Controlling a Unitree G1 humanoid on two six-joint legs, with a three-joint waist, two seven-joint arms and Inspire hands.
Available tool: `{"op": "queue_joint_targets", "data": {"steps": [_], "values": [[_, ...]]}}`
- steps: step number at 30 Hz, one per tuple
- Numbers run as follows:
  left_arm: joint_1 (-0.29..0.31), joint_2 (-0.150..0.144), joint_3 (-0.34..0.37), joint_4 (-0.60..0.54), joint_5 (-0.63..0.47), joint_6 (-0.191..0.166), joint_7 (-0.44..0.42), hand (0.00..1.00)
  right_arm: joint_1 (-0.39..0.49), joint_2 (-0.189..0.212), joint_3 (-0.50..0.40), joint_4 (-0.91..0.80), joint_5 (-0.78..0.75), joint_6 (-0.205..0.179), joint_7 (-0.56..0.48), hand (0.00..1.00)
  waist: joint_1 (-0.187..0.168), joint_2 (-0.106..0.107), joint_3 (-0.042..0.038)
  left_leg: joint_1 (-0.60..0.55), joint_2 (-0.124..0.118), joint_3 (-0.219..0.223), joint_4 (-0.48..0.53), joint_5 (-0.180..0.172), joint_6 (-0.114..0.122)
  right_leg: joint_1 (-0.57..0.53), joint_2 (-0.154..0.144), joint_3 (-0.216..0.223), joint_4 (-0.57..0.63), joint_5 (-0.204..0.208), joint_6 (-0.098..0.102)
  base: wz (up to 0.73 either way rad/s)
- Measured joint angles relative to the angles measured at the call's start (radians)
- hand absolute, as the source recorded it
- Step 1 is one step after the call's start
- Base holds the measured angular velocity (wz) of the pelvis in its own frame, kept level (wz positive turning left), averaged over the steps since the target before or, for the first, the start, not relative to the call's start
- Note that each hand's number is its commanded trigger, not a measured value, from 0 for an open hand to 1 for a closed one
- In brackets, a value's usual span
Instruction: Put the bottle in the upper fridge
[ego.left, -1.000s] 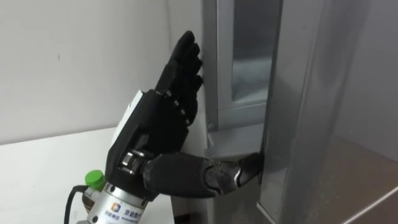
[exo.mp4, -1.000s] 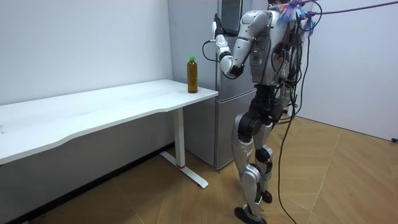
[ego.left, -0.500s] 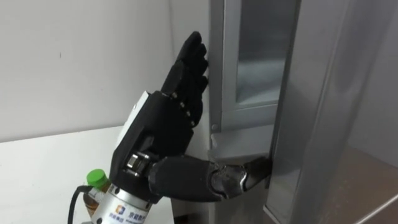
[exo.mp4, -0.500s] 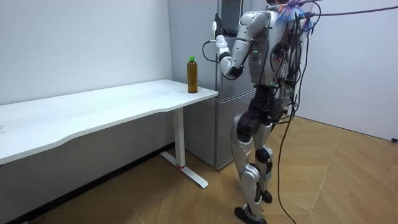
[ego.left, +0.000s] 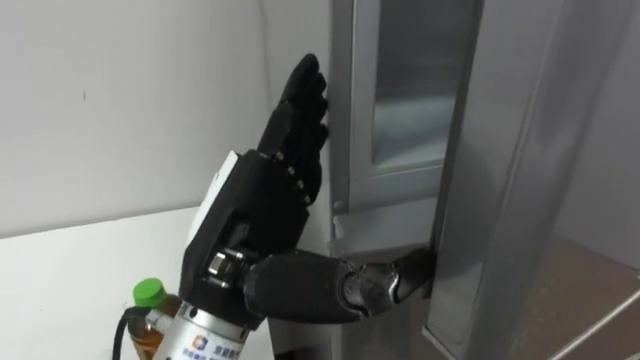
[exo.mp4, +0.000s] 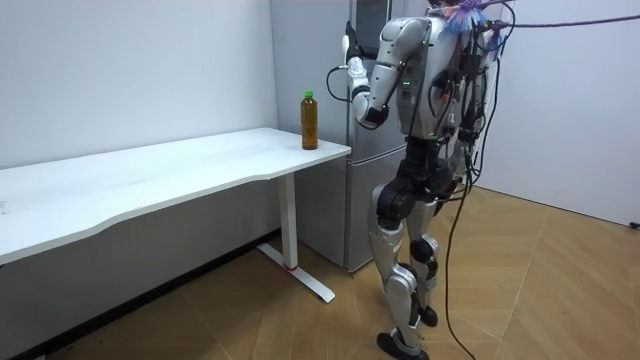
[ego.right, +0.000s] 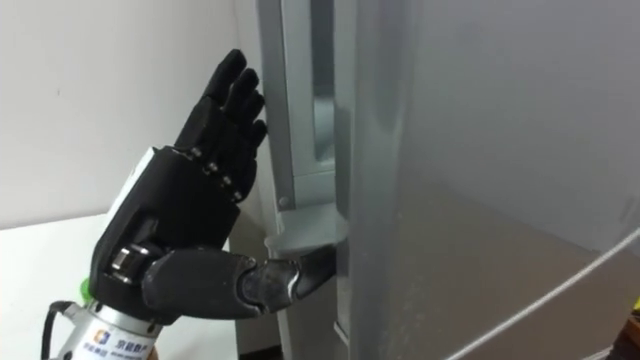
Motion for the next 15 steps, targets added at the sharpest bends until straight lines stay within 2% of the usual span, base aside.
{"op": "queue_joint_targets", "data": {"steps": [7,9,12,15], "values": [[0.002,-0.003,0.000,0.006,-0.003,-0.016,0.010,0.00,0.001,0.000,-0.001,0.000,-0.003,-0.005,0.019,0.00,-0.010,0.001,-0.0001,-0.002,-0.001,0.042,-0.002,-0.006,0.010,-0.015,0.000,0.001,-0.004,0.021,0.005,-0.17],[0.002,-0.018,0.000,0.022,-0.005,-0.031,0.010,0.00,-0.001,0.002,-0.010,0.000,-0.010,-0.006,0.018,0.00,-0.013,0.002,-0.0008,-0.001,-0.001,0.053,-0.002,-0.009,0.015,-0.018,0.000,0.000,-0.004,0.028,0.005,-0.12],[0.002,-0.045,-0.001,0.030,-0.005,-0.034,0.010,0.00,-0.007,0.002,-0.012,0.000,-0.013,-0.006,0.014,0.00,-0.017,0.002,-0.0009,-0.005,-0.001,0.069,-0.002,-0.011,0.018,-0.033,0.000,0.000,-0.002,0.038,0.005,-0.10],[0.002,-0.059,-0.001,0.044,-0.006,-0.047,0.010,0.00,-0.014,0.002,-0.012,0.000,-0.012,-0.006,0.013,0.00,-0.018,0.002,-0.0012,-0.008,-0.001,0.085,-0.002,-0.014,0.024,-0.035,0.000,-0.001,-0.002,0.045,0.006,-0.14]]}}
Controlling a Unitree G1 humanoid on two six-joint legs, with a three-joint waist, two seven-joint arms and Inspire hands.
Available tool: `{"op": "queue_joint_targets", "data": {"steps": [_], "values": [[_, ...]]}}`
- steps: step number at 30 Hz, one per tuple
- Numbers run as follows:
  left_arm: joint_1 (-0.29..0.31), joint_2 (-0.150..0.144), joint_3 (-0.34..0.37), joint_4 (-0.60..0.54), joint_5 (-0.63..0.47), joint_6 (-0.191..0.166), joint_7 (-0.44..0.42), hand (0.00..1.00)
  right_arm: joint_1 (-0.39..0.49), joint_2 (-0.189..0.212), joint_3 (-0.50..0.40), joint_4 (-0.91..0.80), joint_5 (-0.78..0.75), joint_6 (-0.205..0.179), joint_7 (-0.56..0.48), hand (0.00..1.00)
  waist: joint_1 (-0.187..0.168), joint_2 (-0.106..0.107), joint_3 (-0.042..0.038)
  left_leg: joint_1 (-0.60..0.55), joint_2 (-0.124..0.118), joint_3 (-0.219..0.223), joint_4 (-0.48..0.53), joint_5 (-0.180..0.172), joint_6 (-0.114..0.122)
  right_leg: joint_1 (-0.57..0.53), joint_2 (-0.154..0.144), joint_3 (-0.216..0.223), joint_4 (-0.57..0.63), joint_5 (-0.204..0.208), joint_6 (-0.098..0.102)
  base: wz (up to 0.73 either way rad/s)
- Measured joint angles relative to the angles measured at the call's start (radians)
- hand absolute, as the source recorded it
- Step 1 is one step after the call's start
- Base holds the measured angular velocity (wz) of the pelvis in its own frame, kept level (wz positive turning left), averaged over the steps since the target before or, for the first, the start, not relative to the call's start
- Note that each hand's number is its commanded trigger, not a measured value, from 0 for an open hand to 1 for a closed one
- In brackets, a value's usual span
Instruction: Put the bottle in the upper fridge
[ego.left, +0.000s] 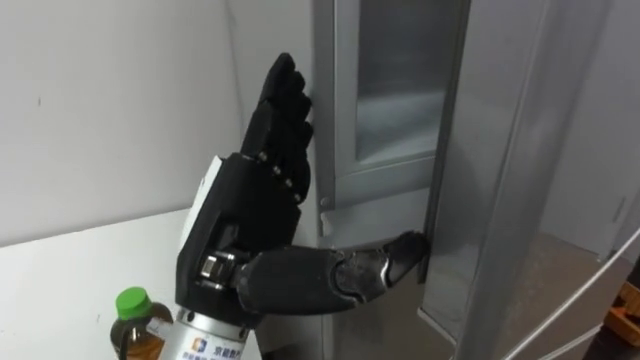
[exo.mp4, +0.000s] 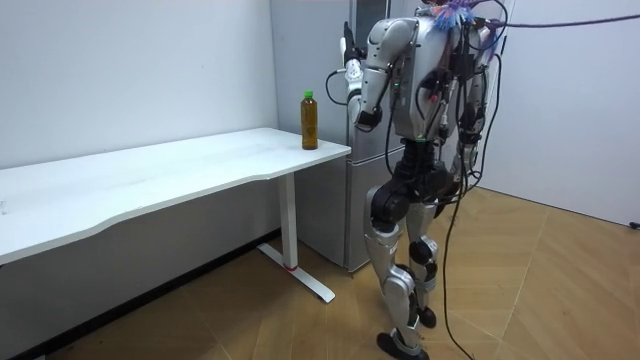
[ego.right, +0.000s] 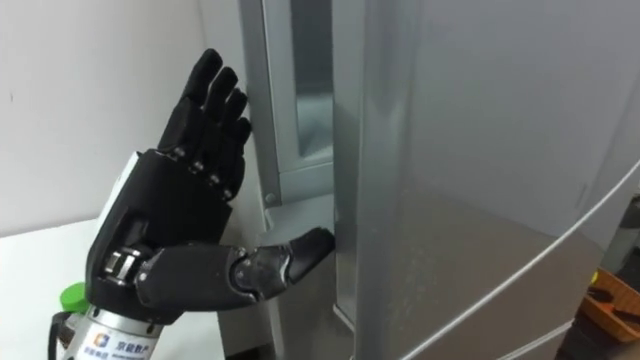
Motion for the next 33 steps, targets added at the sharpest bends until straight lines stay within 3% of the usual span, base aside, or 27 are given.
{"op": "queue_joint_targets", "data": {"steps": [6,10,13,16,18,23,26,27,30,33], "values": [[0.000,-0.034,-0.004,0.037,-0.009,-0.031,0.000,0.00,-0.016,0.000,0.004,-0.003,0.014,0.005,0.004,0.00,-0.003,0.002,-0.0008,0.007,0.000,0.045,-0.003,-0.003,0.005,-0.009,0.000,0.000,-0.001,0.011,0.002,-0.11],[0.000,-0.043,-0.004,0.044,-0.008,-0.038,0.005,0.00,-0.020,0.000,0.004,-0.003,0.016,0.005,0.003,0.00,-0.004,0.004,-0.0012,0.008,-0.001,0.077,-0.003,-0.003,0.005,-0.010,-0.001,0.000,-0.001,0.018,0.001,-0.10],[0.000,-0.044,-0.005,0.057,-0.008,-0.052,0.013,0.00,-0.020,0.001,0.003,-0.003,0.023,0.004,0.001,0.00,-0.025,0.009,-0.0005,0.007,-0.001,0.111,0.006,-0.003,0.005,-0.011,-0.008,0.000,0.001,0.018,0.001,0.07],[0.000,-0.056,-0.009,0.080,-0.007,-0.082,0.024,0.00,-0.018,0.001,0.005,-0.002,0.033,0.004,-0.001,0.00,-0.029,0.011,0.0000,0.006,-0.004,0.150,0.008,-0.003,0.005,-0.017,-0.014,-0.001,0.001,0.020,0.006,-0.09],[-0.001,-0.083,-0.011,0.105,-0.007,-0.108,0.034,0.00,-0.016,0.000,0.016,-0.001,0.050,0.003,-0.009,0.00,-0.034,0.011,0.0000,0.005,-0.007,0.180,0.009,-0.003,0.005,-0.021,-0.019,0.001,0.002,0.023,0.010,-0.11],[0.000,-0.092,-0.019,0.139,-0.008,-0.131,0.042,0.00,-0.024,0.004,0.035,0.002,0.054,0.003,-0.007,0.00,-0.034,0.010,0.0007,0.003,-0.010,0.230,0.006,-0.003,0.006,-0.031,-0.023,-0.003,0.002,0.036,0.014,-0.12],[0.007,-0.076,-0.098,0.149,-0.055,-0.104,0.013,0.00,-0.036,0.005,0.056,0.002,0.054,0.003,-0.010,0.00,-0.034,0.010,0.0018,-0.008,-0.006,0.251,0.003,-0.016,0.026,-0.042,-0.020,-0.001,-0.001,0.040,0.014,-0.06],[0.007,-0.069,-0.136,0.150,-0.093,-0.068,0.002,0.00,-0.045,0.007,0.066,0.001,0.050,-0.001,-0.014,0.00,-0.034,0.010,0.0018,-0.016,-0.006,0.257,0.005,-0.016,0.027,-0.053,-0.021,0.002,0.001,0.049,0.018,-0.11],[-0.003,-0.069,-0.224,0.138,-0.134,-0.031,-0.047,0.00,-0.066,0.025,0.093,0.000,0.031,-0.023,-0.029,0.00,-0.053,0.007,0.0008,-0.028,-0.006,0.268,0.007,-0.018,0.031,-0.064,-0.021,0.014,0.002,0.054,0.024,-0.17],[-0.044,-0.070,-0.279,0.111,-0.154,0.002,-0.104,0.00,-0.073,0.031,0.124,0.005,0.034,-0.028,-0.029,0.00,-0.070,0.002,0.0046,-0.026,-0.006,0.272,0.008,-0.018,0.031,-0.067,-0.016,0.023,0.001,0.053,0.024,-0.13]]}}
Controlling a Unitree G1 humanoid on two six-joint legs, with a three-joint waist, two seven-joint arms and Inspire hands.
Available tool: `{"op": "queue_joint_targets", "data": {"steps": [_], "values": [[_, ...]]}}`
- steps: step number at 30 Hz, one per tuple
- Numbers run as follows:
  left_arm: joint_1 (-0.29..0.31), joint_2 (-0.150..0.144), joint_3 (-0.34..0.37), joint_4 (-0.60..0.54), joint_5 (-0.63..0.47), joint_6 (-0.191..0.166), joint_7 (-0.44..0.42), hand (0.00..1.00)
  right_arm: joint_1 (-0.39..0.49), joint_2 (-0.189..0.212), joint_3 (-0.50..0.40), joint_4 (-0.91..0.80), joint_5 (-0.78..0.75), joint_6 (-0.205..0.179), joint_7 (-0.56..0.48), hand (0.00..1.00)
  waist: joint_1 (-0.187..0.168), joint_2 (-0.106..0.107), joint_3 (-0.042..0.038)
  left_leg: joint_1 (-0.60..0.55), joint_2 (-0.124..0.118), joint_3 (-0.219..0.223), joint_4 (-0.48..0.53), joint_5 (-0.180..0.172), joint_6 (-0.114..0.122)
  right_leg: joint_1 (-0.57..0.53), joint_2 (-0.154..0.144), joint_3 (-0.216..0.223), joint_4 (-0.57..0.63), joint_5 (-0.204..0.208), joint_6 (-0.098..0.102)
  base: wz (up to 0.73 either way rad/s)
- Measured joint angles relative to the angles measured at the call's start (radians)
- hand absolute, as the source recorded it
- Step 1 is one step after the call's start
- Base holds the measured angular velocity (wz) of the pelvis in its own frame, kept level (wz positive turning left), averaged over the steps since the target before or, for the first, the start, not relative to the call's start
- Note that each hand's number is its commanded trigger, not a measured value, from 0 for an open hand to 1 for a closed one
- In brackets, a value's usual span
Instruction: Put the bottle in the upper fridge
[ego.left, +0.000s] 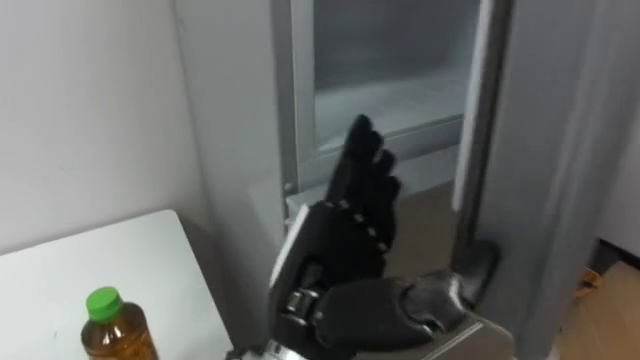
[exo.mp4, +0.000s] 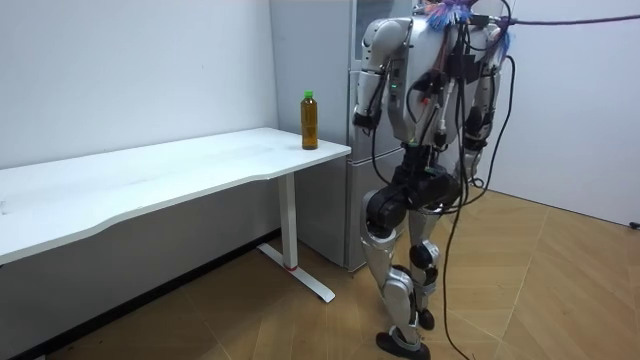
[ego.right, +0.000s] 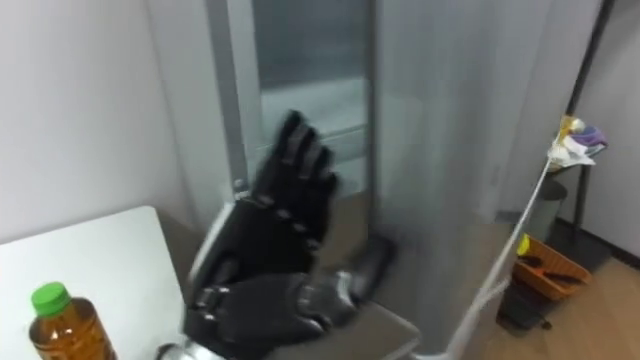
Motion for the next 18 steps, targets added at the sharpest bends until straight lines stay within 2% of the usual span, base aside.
{"op": "queue_joint_targets", "data": {"steps": [2,4,6,14,18], "values": [[-0.003,0.000,0.005,-0.046,-0.022,0.005,-0.030,0.00,0.000,0.005,0.000,0.002,0.001,-0.010,-0.003,0.00,-0.010,0.001,-0.0005,0.002,0.002,0.006,-0.004,0.000,-0.001,-0.001,0.003,0.003,0.001,-0.002,0.000,-0.18],[-0.006,0.000,0.022,-0.087,-0.062,0.004,-0.054,0.00,0.004,0.009,0.001,0.002,0.000,-0.011,-0.016,0.00,-0.008,-0.005,0.0036,0.015,0.007,0.026,-0.004,-0.002,-0.008,-0.001,0.011,0.007,0.001,-0.003,-0.002,-0.28],[-0.008,0.001,0.047,-0.125,-0.090,-0.004,-0.080,0.00,0.006,0.010,0.016,0.001,0.000,-0.021,-0.024,0.00,-0.012,-0.014,0.0028,0.016,0.011,0.023,0.000,-0.004,-0.014,-0.001,0.015,0.007,0.006,-0.007,-0.008,-0.12],[-0.041,0.001,0.048,-0.140,-0.130,-0.006,-0.144,0.00,0.014,0.013,0.024,-0.003,0.000,-0.031,-0.028,0.00,-0.011,-0.041,0.0020,0.014,0.012,0.018,0.002,-0.002,-0.018,-0.001,0.016,0.004,0.005,-0.007,-0.011,0.01],[-0.085,0.001,0.041,-0.140,-0.123,-0.005,-0.164,0.00,0.012,0.012,0.026,-0.004,-0.001,-0.030,-0.028,0.00,-0.013,-0.049,-0.0037,0.012,0.012,0.013,0.000,-0.002,-0.018,0.000,0.016,0.000,0.001,-0.007,-0.011,0.02]]}}
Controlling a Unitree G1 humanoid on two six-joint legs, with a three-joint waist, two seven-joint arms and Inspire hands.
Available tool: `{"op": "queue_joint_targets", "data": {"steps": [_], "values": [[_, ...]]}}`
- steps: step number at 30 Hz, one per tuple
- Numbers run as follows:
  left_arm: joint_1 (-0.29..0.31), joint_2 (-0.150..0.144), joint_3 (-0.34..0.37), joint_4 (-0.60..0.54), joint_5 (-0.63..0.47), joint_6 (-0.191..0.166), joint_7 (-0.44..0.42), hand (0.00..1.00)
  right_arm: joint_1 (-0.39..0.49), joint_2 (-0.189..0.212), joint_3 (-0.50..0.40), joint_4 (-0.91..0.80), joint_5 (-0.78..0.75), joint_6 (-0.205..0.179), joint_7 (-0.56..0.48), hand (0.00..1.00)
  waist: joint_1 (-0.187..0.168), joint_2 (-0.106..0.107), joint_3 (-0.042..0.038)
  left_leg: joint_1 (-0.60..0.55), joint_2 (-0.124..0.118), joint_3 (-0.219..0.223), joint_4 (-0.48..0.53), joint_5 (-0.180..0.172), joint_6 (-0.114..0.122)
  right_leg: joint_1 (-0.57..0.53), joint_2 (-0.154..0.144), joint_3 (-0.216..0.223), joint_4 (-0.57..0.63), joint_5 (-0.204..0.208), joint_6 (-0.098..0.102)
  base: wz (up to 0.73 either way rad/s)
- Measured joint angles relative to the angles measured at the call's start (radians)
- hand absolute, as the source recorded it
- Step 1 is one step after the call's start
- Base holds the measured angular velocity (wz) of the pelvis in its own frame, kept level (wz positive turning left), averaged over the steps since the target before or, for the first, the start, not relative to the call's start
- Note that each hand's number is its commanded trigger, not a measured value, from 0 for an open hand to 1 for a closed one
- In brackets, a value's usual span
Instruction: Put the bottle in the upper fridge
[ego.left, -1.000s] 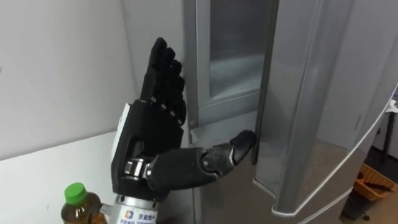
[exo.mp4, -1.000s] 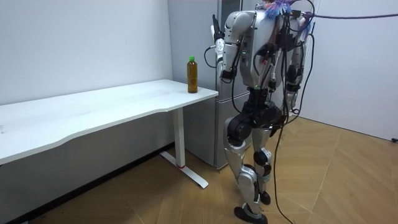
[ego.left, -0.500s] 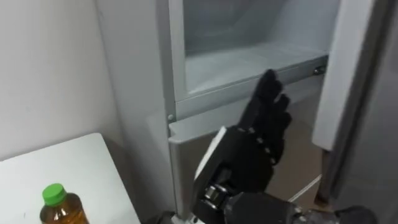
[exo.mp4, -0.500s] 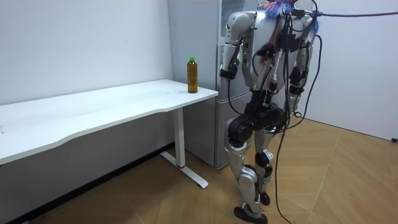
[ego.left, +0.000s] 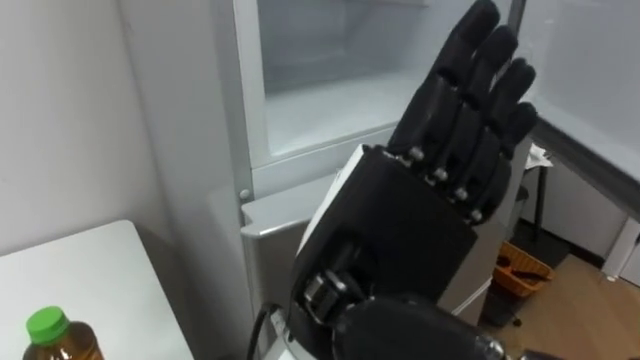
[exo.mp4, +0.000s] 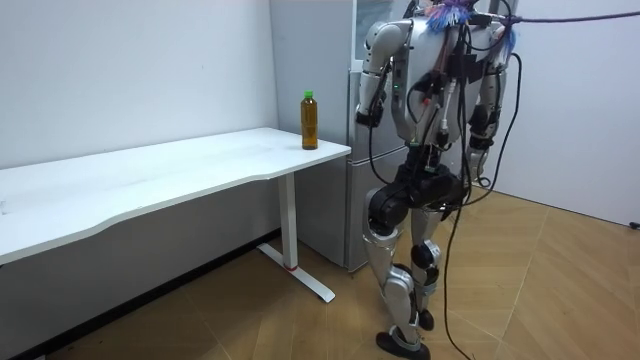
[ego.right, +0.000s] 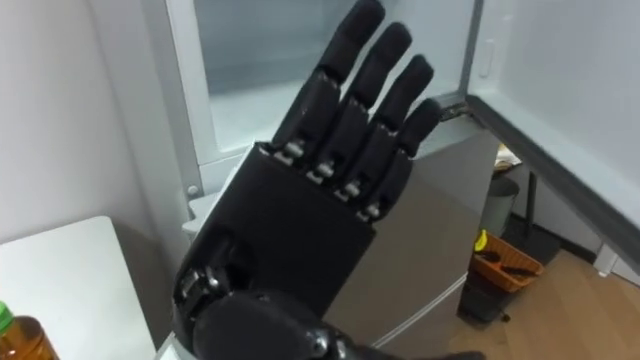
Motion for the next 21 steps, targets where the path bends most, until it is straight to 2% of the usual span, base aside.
{"op": "queue_joint_targets", "data": {"steps": [1,2,6,12,15,17,21], "values": [[-0.004,0.000,-0.001,0.000,0.002,0.001,-0.005,0.00,0.000,0.000,0.000,0.000,0.000,0.000,0.000,0.00,0.000,0.000,0.0000,0.000,0.000,0.000,0.000,0.000,0.000,0.000,0.000,0.000,0.000,0.000,0.000,0.00],[-0.009,0.000,-0.004,0.000,0.004,0.004,-0.011,0.00,0.000,0.000,0.000,0.000,0.002,0.001,0.000,0.00,-0.001,0.006,-0.0040,0.001,0.000,0.000,0.004,0.000,0.000,0.000,0.001,-0.001,0.000,0.000,0.000,0.00],[-0.013,0.000,-0.032,0.001,0.001,0.009,-0.017,0.00,0.000,0.000,0.005,0.001,0.024,0.001,-0.001,0.00,-0.009,0.010,-0.0048,0.000,0.000,-0.016,0.005,0.000,0.000,0.004,0.001,-0.002,-0.001,0.000,0.000,0.05],[-0.013,-0.001,-0.042,0.007,0.012,0.010,-0.003,0.00,0.001,-0.005,0.030,0.002,0.044,0.001,-0.002,0.00,-0.023,0.033,0.0049,0.002,-0.001,-0.037,0.000,0.000,0.000,0.016,-0.002,-0.020,-0.004,0.000,0.000,0.08],[-0.014,0.000,-0.041,0.007,0.051,0.010,0.021,0.00,0.002,-0.013,0.030,0.002,0.055,0.001,-0.002,0.00,-0.024,0.045,0.0054,0.002,-0.001,-0.044,0.000,0.000,0.000,0.014,-0.002,-0.026,-0.003,-0.003,-0.002,0.04],[-0.014,0.000,-0.039,0.007,0.085,0.010,0.034,0.00,0.001,-0.013,0.031,0.003,0.057,0.001,-0.001,0.00,-0.022,0.045,0.0057,0.001,0.000,-0.049,0.001,0.000,0.000,0.016,-0.003,-0.028,-0.002,-0.006,-0.003,0.06],[-0.014,0.005,-0.031,0.007,0.206,0.010,0.071,0.00,0.004,-0.013,0.029,0.007,0.055,0.001,-0.005,0.00,-0.020,0.045,0.0059,-0.002,-0.002,-0.101,0.005,0.000,0.001,0.040,-0.008,-0.065,-0.002,-0.011,-0.007,0.20]]}}
